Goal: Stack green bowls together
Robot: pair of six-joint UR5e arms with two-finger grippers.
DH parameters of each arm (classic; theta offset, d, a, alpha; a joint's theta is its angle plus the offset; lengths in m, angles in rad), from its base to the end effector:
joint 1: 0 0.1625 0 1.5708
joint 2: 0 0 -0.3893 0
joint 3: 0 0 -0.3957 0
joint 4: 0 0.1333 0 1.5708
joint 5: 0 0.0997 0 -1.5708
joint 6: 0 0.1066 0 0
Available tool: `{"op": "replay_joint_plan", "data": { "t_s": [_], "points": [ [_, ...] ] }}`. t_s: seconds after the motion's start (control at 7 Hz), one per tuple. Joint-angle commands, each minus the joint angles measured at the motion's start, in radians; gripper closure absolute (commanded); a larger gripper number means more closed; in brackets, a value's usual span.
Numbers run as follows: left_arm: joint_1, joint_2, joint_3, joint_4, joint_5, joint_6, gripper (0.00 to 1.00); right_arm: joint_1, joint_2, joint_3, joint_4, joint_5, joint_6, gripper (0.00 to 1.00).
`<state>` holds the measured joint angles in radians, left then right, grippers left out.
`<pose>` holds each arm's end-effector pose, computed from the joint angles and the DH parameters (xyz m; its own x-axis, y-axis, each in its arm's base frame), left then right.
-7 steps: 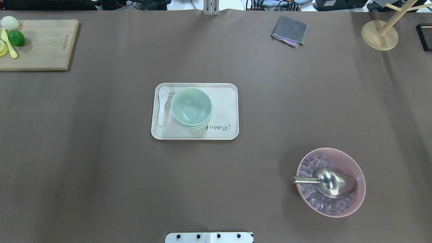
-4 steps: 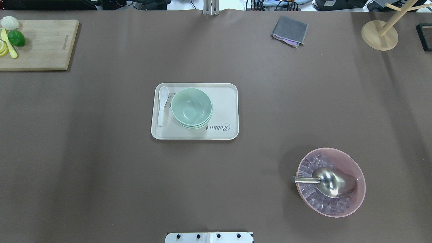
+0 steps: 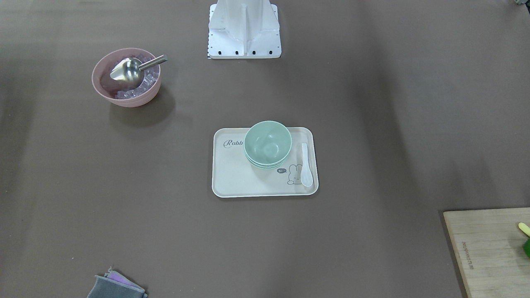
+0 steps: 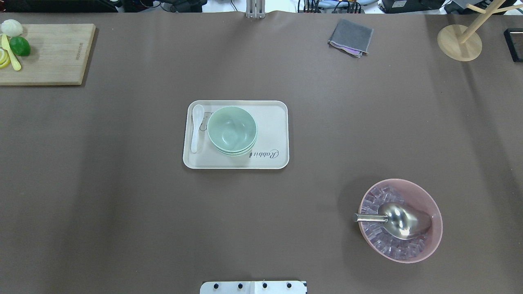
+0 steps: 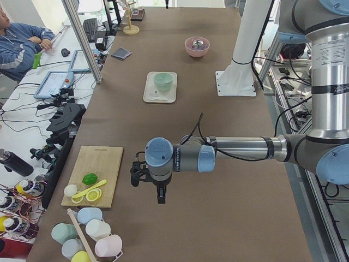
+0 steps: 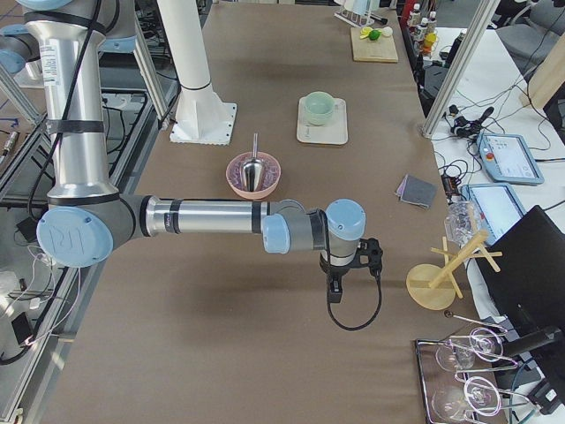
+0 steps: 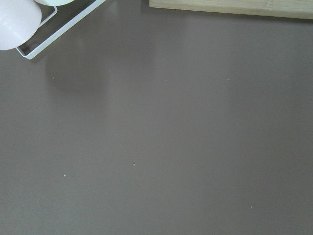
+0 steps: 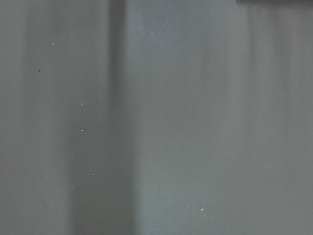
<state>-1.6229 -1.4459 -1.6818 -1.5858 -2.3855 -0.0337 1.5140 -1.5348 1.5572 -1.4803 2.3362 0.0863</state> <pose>-0.0789 -0.4434 0.6273 0.6831 -0.0685 -0.7271 0.0751 0.9969 -0.0234 0.0300 -0.5199 0.6078 0.7177 -0.0329 0.6956 -0.0055 0.9986 0.0529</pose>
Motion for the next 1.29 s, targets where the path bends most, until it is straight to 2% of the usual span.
{"op": "replay_joint_plan", "data": {
  "t_s": [0.0,0.14,1.14],
  "points": [
    [0.0,-0.007,0.001,0.057,0.002,-0.003,0.02,0.0,-0.002,0.0,0.0,0.0,0.001,0.0],
    [0.0,-0.014,-0.004,0.111,0.003,-0.002,0.02,0.0,-0.002,0.0,0.0,0.0,0.001,0.0],
    [-0.005,-0.013,-0.004,0.11,-0.001,-0.002,0.02,0.0,-0.007,-0.002,0.0,0.0,0.0,0.0]
  ]
}}
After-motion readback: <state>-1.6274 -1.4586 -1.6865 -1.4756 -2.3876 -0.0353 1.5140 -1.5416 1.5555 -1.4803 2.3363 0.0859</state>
